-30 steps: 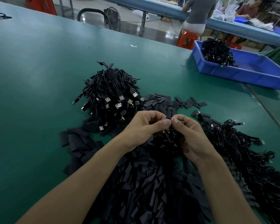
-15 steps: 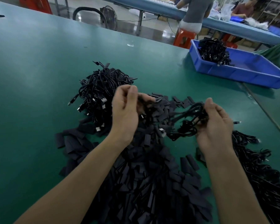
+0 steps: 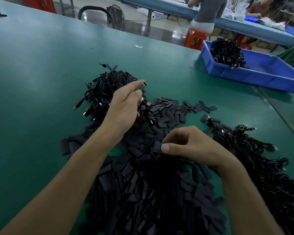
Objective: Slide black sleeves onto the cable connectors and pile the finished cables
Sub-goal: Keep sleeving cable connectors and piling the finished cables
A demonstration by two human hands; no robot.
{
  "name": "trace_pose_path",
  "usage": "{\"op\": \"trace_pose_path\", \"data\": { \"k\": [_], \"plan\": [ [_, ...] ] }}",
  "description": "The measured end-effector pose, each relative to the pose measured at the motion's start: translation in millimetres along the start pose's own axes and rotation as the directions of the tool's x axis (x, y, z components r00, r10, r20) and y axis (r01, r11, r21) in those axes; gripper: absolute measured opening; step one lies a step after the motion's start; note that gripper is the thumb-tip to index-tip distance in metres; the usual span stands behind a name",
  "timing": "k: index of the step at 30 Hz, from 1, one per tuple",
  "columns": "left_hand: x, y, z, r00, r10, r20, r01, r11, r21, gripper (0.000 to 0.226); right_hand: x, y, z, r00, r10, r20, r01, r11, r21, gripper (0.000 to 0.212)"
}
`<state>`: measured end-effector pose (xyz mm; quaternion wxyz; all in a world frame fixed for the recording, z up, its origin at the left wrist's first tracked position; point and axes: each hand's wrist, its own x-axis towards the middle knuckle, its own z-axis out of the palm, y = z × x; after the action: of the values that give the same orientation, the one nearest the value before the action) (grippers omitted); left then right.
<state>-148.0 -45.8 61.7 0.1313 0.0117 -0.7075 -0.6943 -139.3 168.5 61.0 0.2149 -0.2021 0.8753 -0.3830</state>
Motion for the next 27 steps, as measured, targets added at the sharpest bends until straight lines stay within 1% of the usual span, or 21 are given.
{"op": "trace_pose_path", "data": {
  "k": [1, 2, 3, 4, 5, 6, 7, 8, 10, 12, 15, 18, 21, 24, 27],
  "plan": [
    [0, -1, 0, 0.999, -0.022, 0.042, 0.021, 1.000, 0.012, 0.042, 2, 0, 2, 1.000, 0.023, 0.001, -0.023, 1.000, 0.016, 0.050],
    [0, -2, 0, 0.997, -0.026, 0.077, 0.024, 0.999, 0.023, 0.044, 6, 2, 3, 0.996, 0.038, -0.079, -0.035, 0.999, 0.042, 0.051],
    [-1, -2, -1, 0.994, -0.021, 0.107, 0.018, 0.999, 0.029, 0.044, 11, 7, 4, 0.977, 0.046, -0.208, -0.040, 0.999, 0.033, 0.047],
    [-2, -2, -2, 0.991, -0.014, 0.131, 0.010, 0.999, 0.030, 0.043, 16, 12, 5, 0.941, 0.038, -0.337, -0.052, 0.998, -0.030, 0.038],
    [-4, -2, -2, 0.988, -0.010, 0.153, 0.005, 1.000, 0.029, 0.040, 20, 16, 5, 0.908, 0.022, -0.418, -0.084, 0.988, -0.130, 0.027],
    [-5, -2, -3, 0.984, -0.007, 0.176, 0.003, 1.000, 0.025, 0.033, 24, 19, 4, 0.899, 0.017, -0.438, -0.127, 0.966, -0.223, 0.017],
    [-5, -3, -4, 0.980, -0.011, 0.197, 0.006, 1.000, 0.024, 0.024, 27, 22, 5, 0.908, 0.028, -0.417, -0.169, 0.938, -0.304, 0.016],
    [-5, -4, -4, 0.976, -0.020, 0.216, 0.015, 1.000, 0.025, 0.016, 29, 27, 5, 0.924, 0.055, -0.379, -0.208, 0.903, -0.376, 0.023],
    [-6, -6, -3, 0.970, -0.033, 0.241, 0.024, 0.999, 0.038, 0.013, 33, 32, 8, 0.941, 0.119, -0.318, -0.271, 0.829, -0.490, 0.039],
    [-7, -6, -1, 0.970, -0.026, 0.242, 0.014, 0.998, 0.053, 0.014, 35, 32, 12, 0.936, 0.151, -0.318, -0.310, 0.782, -0.541, 0.044],
    [-9, -7, -2, 0.979, -0.003, 0.204, -0.012, 0.997, 0.076, 0.014, 36, 32, 13, 0.920, 0.144, -0.363, -0.334, 0.773, -0.540, 0.037],
    [-9, -9, -2, 0.980, 0.010, 0.197, -0.026, 0.997, 0.078, 0.017, 35, 31, 14, 0.897, 0.099, -0.431, -0.329, 0.800, -0.502, 0.024],
    [-9, -14, -2, 0.977, 0.011, 0.213, -0.025, 0.998, 0.065, 0.012, 32, 30, 17, 0.865, 0.065, -0.498, -0.324, 0.830, -0.454, 0.014],
    [-8, -19, 0, 0.974, -0.006, 0.226, -0.017, 0.995, 0.098, 0.006, 29, 29, 18, 0.843, 0.083, -0.532, -0.314, 0.878, -0.361, 0.015],
    [-8, -22, 2, 0.980, -0.013, 0.199, -0.011, 0.993, 0.116, 0.003, 27, 30, 18, 0.831, 0.081, -0.550, -0.294, 0.904, -0.311, 0.020]
  ]
}}
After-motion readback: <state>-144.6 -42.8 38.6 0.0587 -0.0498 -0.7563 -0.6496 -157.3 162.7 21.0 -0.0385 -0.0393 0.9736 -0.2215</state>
